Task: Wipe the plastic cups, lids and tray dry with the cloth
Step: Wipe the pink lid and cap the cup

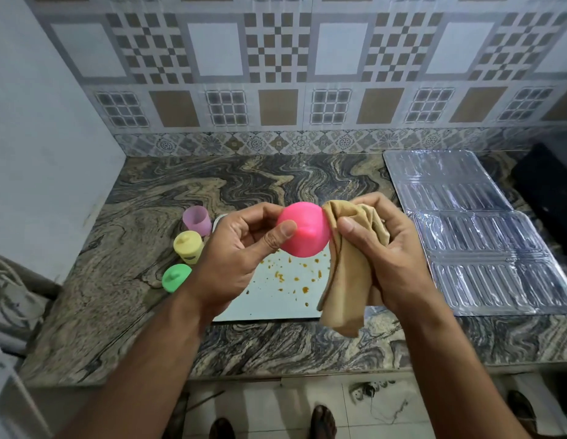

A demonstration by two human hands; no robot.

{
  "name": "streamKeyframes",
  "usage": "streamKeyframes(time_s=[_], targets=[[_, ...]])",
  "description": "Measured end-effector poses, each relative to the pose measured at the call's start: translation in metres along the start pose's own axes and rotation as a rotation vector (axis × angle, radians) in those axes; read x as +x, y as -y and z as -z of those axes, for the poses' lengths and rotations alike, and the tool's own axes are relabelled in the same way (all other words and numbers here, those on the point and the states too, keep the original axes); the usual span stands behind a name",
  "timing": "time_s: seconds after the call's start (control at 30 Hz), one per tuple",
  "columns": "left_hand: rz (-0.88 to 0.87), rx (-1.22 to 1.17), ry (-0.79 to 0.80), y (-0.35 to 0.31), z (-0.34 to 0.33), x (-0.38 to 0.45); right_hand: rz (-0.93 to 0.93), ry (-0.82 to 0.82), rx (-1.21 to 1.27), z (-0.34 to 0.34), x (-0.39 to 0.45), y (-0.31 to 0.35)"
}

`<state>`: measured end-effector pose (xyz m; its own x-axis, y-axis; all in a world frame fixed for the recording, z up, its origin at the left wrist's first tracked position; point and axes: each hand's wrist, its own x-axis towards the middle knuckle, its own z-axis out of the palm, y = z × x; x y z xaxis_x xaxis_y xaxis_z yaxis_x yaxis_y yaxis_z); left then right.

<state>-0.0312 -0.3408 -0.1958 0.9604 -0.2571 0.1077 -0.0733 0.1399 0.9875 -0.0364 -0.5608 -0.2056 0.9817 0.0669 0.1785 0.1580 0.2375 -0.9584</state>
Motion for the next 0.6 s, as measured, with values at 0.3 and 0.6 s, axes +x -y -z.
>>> streamKeyframes(time_s=[0.3, 0.6], targets=[[-0.122, 0.172, -0.125, 0.005, -0.018, -0.002, -0.021, -0.241, 0.217, -0.019, -0.009, -0.004], [-0.29, 0.279, -0.214, 0.024, -0.02, -0.003, -0.055, -0.27, 0.184, -0.031, -0.016, 0.007]])
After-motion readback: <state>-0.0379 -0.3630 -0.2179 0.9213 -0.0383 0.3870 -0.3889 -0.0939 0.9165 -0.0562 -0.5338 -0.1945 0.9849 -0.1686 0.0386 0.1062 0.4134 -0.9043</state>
